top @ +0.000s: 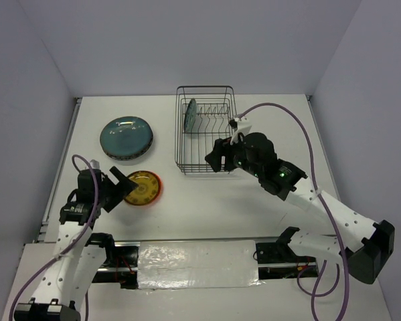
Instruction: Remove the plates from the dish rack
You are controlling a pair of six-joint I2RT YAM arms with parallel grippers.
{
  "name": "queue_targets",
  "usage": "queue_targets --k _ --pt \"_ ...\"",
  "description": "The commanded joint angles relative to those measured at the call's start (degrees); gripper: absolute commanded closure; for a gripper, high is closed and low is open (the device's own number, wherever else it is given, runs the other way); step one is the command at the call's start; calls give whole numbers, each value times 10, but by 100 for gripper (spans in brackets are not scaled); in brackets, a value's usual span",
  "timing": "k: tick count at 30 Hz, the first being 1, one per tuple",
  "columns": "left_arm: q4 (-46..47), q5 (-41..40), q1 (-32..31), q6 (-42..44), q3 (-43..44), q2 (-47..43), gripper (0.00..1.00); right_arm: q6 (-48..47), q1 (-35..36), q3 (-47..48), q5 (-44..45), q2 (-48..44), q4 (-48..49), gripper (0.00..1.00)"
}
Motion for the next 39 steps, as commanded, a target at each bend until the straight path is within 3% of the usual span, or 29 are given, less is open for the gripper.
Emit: queue_targets --k 1,7,8,9,14,19,22,24,32,35,39 --pt "-27 -23 3 7 59 -33 0 -7 2 26 22 34 7 27" --pt "-78 -61 2 146 206 19 0 13 3 218 152 240 -93 24" --pt "-90 -63 2 162 221 44 0 26 4 245 198 268 -108 9" --pt "-90 -100 2 185 239 50 1 31 4 296 223 324 -113 0" --pt "-49 -156 3 217 244 32 0 42 1 493 349 508 -183 0" --pt "-13 -118 4 224 218 11 0 -13 -5 711 421 669 -211 11" --pt "-10 -114 4 225 215 5 0 -37 -12 765 446 733 -184 30" --pt "-4 -101 4 228 212 2 0 -47 -15 765 456 753 -160 36" --pt "5 -76 4 235 208 -2 1 -84 -17 787 514 814 -105 47" --pt "8 -71 4 236 207 -3 1 -91 -17 758 526 813 -82 57" --pt "10 -66 4 238 207 -3 1 -90 -13 745 543 802 -61 62"
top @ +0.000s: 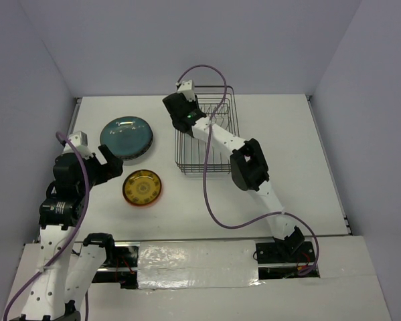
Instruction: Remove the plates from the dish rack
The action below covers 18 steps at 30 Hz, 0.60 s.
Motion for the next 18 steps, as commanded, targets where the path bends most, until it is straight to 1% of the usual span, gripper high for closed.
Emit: queue_targets --k 1,3,7,9,11,14,18 --pt "28 16 3 11 -2 -4 0 -5 6 2 61 -10 44 72" --pt "28 16 3 11 0 -5 0 -7 11 3 73 -10 50 77" --pt "29 18 3 11 -2 -10 0 -6 18 19 97 -4 54 82" --pt "29 18 3 11 -3 -13 1 -4 20 24 105 -2 56 87" --pt "29 19 3 12 -2 -13 1 -5 21 25 108 -1 57 89" --pt "29 20 3 12 -2 -13 0 -16 20 27 120 -2 65 100" --pt "28 18 3 11 -2 -12 0 -41 21 32 129 -13 83 100"
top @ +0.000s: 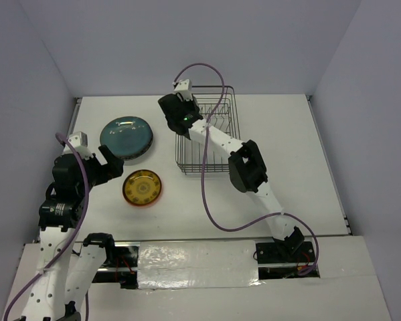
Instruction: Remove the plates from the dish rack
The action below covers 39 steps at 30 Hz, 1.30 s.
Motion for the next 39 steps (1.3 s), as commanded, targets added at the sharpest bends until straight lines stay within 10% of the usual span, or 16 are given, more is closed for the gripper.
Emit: queue_targets --k 1,17,20,23,27,35,39 --pt "24 4 3 9 -1 -4 0 -27 3 31 47 -16 47 100" --pt "22 3 3 8 6 -9 0 -194 36 -38 91 -236 121 100" --pt "38 80 3 18 17 -3 0 -96 46 -31 -30 -299 -44 100" --pt "101 252 3 -1 11 -3 0 -34 25 -82 -364 -380 -122 100" --pt "206 421 3 -51 -2 -1 0 -16 24 -394 -679 -546 44 100" --pt "163 419 3 -40 -12 43 5 99 27 -577 -878 -642 239 100" --pt "164 414 3 -40 -38 53 31 123 29 -600 -876 -643 270 100"
